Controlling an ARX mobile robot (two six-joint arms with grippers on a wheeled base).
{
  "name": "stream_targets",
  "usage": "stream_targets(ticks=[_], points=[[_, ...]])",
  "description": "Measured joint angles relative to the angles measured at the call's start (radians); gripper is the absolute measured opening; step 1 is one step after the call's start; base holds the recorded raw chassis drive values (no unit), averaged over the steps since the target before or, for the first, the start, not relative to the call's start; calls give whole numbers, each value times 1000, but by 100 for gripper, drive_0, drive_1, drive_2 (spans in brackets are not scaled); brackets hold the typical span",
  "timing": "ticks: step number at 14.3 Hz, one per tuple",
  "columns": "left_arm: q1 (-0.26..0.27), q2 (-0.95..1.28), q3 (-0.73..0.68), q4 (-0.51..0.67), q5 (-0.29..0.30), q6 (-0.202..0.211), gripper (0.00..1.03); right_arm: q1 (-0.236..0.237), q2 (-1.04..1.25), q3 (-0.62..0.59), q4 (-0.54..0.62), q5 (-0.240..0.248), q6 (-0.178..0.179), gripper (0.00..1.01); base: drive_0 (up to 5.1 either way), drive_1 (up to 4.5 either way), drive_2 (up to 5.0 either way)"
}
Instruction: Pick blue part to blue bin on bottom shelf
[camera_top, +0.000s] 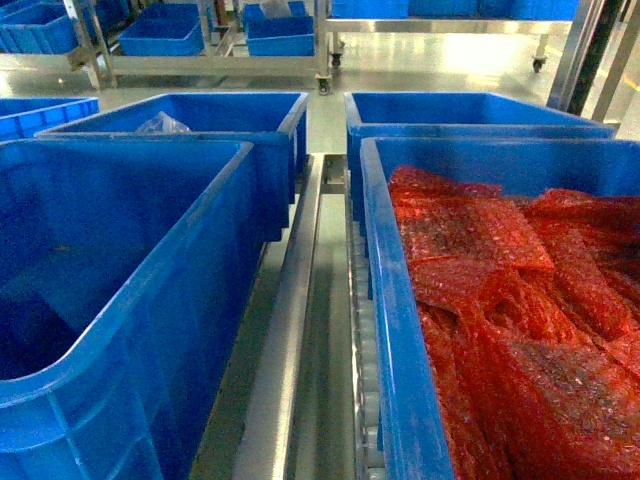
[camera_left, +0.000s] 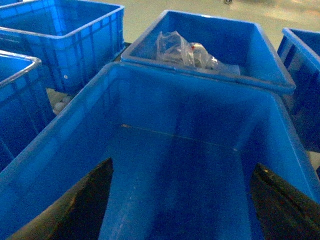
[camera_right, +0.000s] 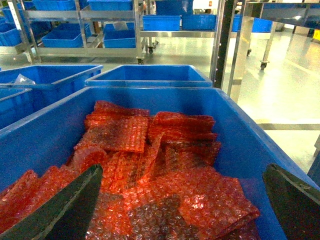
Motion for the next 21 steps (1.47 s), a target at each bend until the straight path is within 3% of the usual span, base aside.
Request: stream_targets(ticks=[1,2,3,5,8,21], points=[[5,-3,-8,43,16,8,93,0,0,0,0,0,0,98,0,0,0],[44,-5,-92,286,146,51,81,0,0,0,0,0,0,98,0,0,0],[55,-44,-194,415,205,81,69,0,0,0,1,0,0,98,0,0,0],[51,-127,-312,501,223,106,41,0,0,0,0,0,0,98,0,0,0],[51,-242,-438,495,224,107,2,0,0,0,0,0,0,98,0,0,0],[51,-697,-638,251,223,108,2,0,0,0,0,0,0,98,0,0,0]])
